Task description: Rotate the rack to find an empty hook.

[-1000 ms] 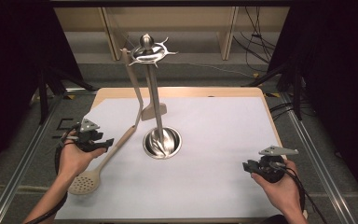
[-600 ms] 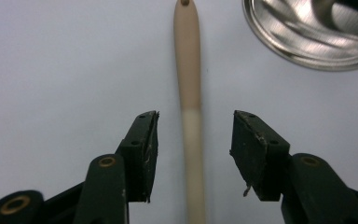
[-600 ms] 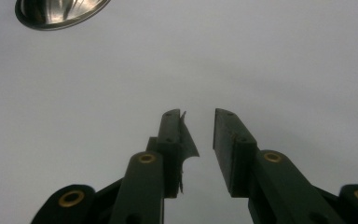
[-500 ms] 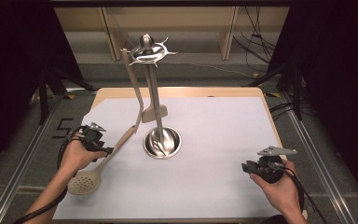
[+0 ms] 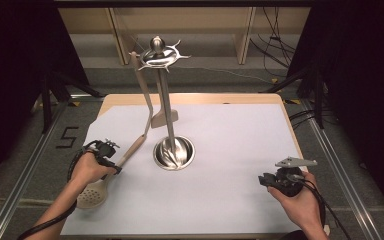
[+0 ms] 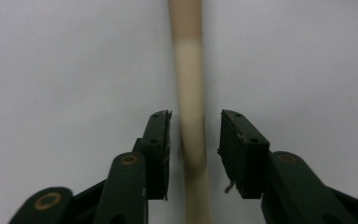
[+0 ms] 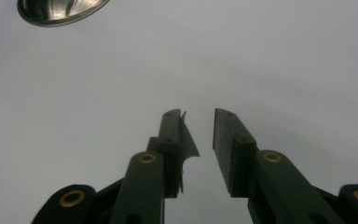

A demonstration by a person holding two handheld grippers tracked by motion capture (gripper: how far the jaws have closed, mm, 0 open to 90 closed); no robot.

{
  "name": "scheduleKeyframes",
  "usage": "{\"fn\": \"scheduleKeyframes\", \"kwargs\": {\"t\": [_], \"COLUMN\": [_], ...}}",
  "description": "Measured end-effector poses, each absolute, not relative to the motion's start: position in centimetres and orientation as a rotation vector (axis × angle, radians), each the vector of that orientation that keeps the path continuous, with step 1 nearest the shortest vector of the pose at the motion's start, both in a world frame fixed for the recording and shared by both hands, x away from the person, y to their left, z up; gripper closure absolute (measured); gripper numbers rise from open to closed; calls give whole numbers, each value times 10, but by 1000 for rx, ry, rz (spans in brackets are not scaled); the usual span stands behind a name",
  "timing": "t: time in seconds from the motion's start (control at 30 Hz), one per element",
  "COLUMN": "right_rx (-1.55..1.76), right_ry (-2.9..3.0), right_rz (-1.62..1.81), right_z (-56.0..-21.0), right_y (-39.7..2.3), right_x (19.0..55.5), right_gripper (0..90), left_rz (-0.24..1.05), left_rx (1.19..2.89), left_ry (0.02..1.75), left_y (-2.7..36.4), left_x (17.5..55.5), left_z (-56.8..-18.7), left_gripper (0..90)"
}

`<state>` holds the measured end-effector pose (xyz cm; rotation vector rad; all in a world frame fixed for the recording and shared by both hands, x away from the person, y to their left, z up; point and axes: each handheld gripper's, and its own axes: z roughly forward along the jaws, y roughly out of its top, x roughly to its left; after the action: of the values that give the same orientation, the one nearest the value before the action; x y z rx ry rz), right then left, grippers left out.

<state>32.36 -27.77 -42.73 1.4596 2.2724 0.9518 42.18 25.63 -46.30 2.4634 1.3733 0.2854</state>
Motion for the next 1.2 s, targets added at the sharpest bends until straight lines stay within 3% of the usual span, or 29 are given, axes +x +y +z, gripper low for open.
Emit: {"fn": "scheduleKeyframes", "kwargs": {"t": [0.27, 0.47, 0.8, 0.9, 0.97, 1.1, 1.2], "right_rx": [1434, 1466, 1476, 1465, 1464, 1464, 1462], "right_ry": [2286, 2271, 2268, 2267, 2274, 2266, 2270], "right_rz": [942, 954, 957, 951, 949, 949, 951], "right_z": [-429, -427, -427, -427, -427, -427, -428], "right_y": [-279, -278, -278, -278, -278, -278, -278], "right_x": [325, 324, 324, 324, 324, 324, 324], "right_gripper": [729, 730, 730, 731, 732, 732, 731], "left_rz": [281, 275, 149, 166, 185, 162, 173], "left_rx": [2451, 2485, 2421, 2347, 2409, 2382, 2342], "left_ry": [1477, 1547, 1632, 1740, 1661, 1663, 1657], "left_y": [254, 246, 235, 228, 231, 230, 229], "left_x": [421, 421, 406, 399, 400, 396, 392], "left_z": [-464, -460, -460, -460, -459, -459, -457], "left_gripper": [765, 770, 774, 772, 771, 766, 701]}}
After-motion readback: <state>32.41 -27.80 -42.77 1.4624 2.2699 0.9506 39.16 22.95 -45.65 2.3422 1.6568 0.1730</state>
